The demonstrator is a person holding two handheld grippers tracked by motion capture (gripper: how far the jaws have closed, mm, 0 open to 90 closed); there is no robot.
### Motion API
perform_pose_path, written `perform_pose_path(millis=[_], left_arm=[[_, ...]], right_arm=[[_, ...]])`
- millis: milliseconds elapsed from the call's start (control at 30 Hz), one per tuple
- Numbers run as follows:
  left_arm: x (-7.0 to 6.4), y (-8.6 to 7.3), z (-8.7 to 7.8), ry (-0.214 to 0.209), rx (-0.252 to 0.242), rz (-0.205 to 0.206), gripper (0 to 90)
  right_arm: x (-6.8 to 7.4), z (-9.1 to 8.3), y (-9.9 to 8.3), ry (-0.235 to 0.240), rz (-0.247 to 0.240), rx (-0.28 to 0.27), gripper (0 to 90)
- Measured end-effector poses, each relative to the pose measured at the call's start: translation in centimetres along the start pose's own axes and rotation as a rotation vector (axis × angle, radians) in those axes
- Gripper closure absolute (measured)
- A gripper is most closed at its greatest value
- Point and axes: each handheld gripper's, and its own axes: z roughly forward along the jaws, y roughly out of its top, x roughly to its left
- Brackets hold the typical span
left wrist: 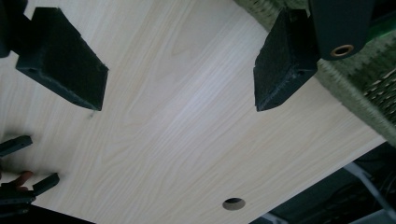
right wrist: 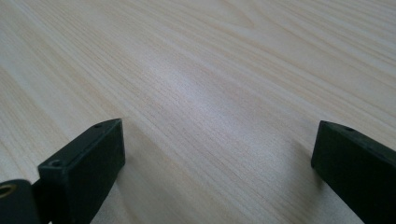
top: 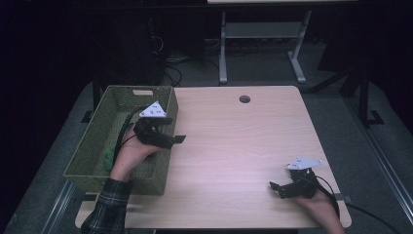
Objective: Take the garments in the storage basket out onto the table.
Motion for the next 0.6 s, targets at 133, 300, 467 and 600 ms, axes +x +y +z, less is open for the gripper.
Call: perform_pose_path(millis=[133,300,467,600], left_arm=[[1.1,-0.5,-1.0,0.031,0.002,-0.01,19.0],[2.2,-1.2,-2.1,0.071,-0.006,-0.033,20.6],[3.5,-2.1,-3.2,0.118,-0.003,-0.056,21.4],[4.4,-2.8,-4.0,0.138,-0.006,-0.08,21.8]], right_arm=[[0.0,0.0,0.0,0.0,0.0,0.0,2.6],[0.0,0.0,0.0,0.0,0.0,0.0,2.6],[0.0,0.0,0.0,0.0,0.001,0.0,2.6],[0.0,0.0,0.0,0.0,0.001,0.0,2.6]])
